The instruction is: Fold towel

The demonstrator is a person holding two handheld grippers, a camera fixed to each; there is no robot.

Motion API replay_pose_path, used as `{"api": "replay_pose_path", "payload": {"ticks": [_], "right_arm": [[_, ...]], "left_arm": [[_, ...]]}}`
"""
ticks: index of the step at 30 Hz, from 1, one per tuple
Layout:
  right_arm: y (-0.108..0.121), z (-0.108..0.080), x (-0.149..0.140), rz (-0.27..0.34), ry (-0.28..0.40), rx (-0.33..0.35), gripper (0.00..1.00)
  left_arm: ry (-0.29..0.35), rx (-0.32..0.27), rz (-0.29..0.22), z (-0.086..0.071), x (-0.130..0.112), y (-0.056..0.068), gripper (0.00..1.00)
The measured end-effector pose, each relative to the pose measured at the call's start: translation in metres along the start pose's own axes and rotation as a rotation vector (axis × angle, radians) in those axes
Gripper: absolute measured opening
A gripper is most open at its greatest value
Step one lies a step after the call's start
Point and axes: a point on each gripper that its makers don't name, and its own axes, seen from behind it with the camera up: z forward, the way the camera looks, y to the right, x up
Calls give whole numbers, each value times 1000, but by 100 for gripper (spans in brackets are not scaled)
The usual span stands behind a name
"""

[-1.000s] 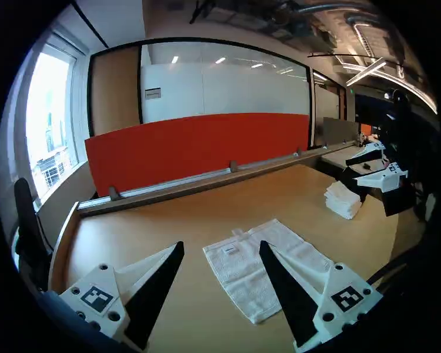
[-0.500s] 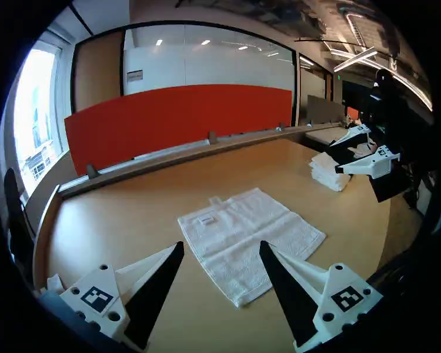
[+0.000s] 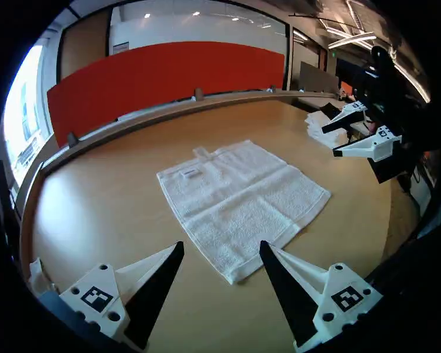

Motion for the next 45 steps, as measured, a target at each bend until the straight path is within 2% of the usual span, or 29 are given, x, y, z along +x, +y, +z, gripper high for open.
{"api": "replay_pose_path", "payload": {"ticks": [8, 20, 26, 30, 35, 40, 45], "right_arm": [[-11, 19, -48, -16, -99, 28, 100], [-26, 28, -92, -20, -204, 78, 100], [-25, 27, -103, -18, -234, 86, 100], [-24, 26, -107, -22, -244, 93, 99], [-27, 26, -113, -27, -257, 111, 92], [-29, 26, -115, -7, -262, 126, 86], [-29, 25, -116, 0, -264, 131, 82]], "left_arm": [[-86, -32, 31, 22, -28, 4, 95], [-191, -79, 66, 42, -61, 17, 95], [-226, -94, 66, 46, -70, 22, 95], [-228, -91, 65, 48, -70, 22, 95], [-233, -85, 64, 48, -72, 21, 95], [-242, -75, 74, 47, -73, 23, 95], [-249, -66, 66, 47, -73, 22, 92]]}}
